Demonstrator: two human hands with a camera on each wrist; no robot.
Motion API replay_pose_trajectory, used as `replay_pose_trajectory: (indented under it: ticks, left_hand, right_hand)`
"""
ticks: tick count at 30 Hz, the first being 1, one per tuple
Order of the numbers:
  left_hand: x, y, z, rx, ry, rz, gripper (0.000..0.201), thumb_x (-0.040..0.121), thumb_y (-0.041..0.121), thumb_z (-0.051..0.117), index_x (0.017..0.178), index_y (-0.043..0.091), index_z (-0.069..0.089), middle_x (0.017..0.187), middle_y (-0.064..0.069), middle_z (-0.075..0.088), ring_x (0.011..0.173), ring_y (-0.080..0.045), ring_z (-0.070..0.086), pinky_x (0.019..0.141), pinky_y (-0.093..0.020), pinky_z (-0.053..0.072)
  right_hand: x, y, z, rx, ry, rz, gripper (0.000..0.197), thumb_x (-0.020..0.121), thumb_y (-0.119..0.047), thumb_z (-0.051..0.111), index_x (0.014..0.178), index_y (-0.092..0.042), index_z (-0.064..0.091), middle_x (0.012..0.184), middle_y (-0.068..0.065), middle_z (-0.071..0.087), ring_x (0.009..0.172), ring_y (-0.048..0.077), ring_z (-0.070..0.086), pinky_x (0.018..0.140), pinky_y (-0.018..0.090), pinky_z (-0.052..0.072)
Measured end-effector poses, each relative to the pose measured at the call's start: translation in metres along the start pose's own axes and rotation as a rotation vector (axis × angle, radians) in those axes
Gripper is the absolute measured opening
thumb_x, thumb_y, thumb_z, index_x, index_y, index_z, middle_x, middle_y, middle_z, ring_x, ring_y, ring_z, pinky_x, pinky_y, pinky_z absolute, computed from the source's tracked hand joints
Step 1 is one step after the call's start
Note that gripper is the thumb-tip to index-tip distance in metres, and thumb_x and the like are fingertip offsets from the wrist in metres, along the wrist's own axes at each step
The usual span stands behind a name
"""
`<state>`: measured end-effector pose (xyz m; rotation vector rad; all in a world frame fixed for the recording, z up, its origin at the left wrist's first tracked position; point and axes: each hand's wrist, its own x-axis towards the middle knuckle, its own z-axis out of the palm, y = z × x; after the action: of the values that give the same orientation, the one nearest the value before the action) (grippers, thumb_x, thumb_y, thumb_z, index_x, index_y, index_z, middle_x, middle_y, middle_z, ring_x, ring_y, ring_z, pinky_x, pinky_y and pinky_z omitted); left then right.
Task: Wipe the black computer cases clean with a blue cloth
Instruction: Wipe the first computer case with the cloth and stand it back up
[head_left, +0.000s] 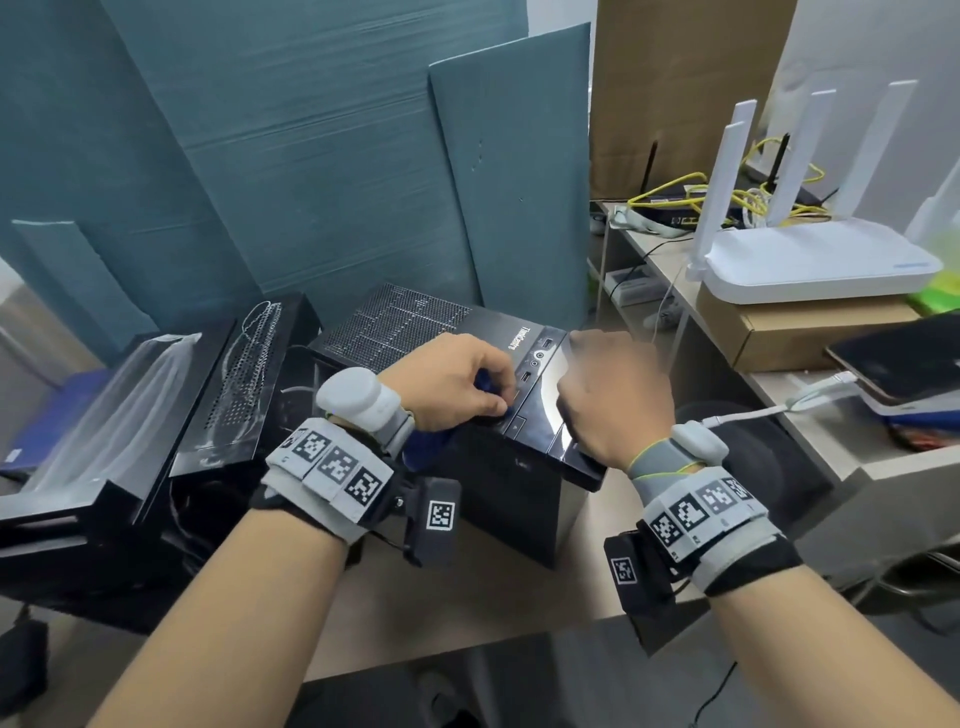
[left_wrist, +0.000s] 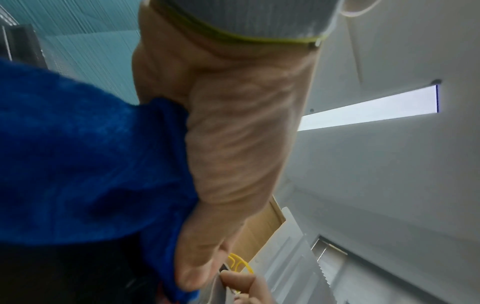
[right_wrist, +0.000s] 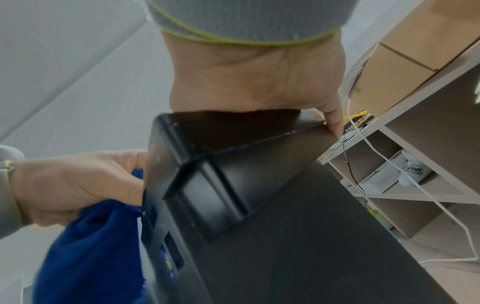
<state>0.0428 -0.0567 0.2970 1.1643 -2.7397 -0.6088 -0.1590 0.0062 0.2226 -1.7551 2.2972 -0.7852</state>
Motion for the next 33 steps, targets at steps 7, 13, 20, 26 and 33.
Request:
replay_pose_trajectory:
  ticks: [7, 13, 20, 26, 33]
  left_hand:
    - [-0.002, -0.004, 0.007, -0.079, 0.072, 0.070, 0.012, 0.082, 0.020, 0.079, 0.082, 0.032, 0.074, 0.082, 0.012, 0.057, 0.081, -0.007, 0.057, 0.081, -0.029, 0.048]
    - [-0.009, -0.007, 0.002, -0.092, 0.023, 0.084, 0.012, 0.080, 0.020, 0.082, 0.082, 0.029, 0.075, 0.081, 0.014, 0.057, 0.079, -0.004, 0.057, 0.077, -0.024, 0.045]
    - [-0.021, -0.014, -0.003, -0.096, -0.011, 0.103, 0.012, 0.080, 0.022, 0.082, 0.085, 0.031, 0.075, 0.085, 0.007, 0.058, 0.083, -0.008, 0.058, 0.080, -0.025, 0.046]
    - [-0.024, -0.010, 0.027, 0.046, 0.261, 0.088, 0.008, 0.086, 0.029, 0.075, 0.087, 0.036, 0.071, 0.085, 0.012, 0.055, 0.086, -0.012, 0.052, 0.080, -0.039, 0.048]
    - [-0.030, -0.024, 0.028, -0.060, 0.371, -0.041, 0.010, 0.084, 0.025, 0.075, 0.084, 0.034, 0.071, 0.083, 0.011, 0.057, 0.084, -0.011, 0.055, 0.083, -0.039, 0.048]
  right_hand:
    - [-0.001, 0.001, -0.002, 0.021, 0.004, -0.001, 0.039, 0.096, -0.039, 0.043, 0.134, -0.035, 0.045, 0.130, -0.003, 0.047, 0.124, 0.026, 0.037, 0.093, 0.046, 0.040]
    - [-0.005, -0.007, 0.002, 0.018, 0.024, -0.001, 0.038, 0.094, -0.040, 0.044, 0.132, -0.037, 0.047, 0.127, -0.005, 0.048, 0.122, 0.025, 0.038, 0.092, 0.046, 0.042]
    - [-0.004, -0.005, -0.001, 0.053, 0.004, -0.023, 0.041, 0.096, -0.038, 0.044, 0.137, -0.035, 0.046, 0.132, -0.002, 0.047, 0.124, 0.026, 0.035, 0.095, 0.047, 0.041]
    - [-0.002, 0.004, -0.007, 0.073, -0.023, -0.020, 0.042, 0.098, -0.038, 0.043, 0.139, -0.031, 0.046, 0.137, 0.003, 0.047, 0.128, 0.030, 0.035, 0.098, 0.049, 0.040]
    - [-0.009, -0.008, -0.002, 0.091, 0.021, -0.027, 0.041, 0.096, -0.035, 0.046, 0.136, -0.034, 0.048, 0.134, -0.002, 0.047, 0.126, 0.026, 0.034, 0.099, 0.049, 0.041]
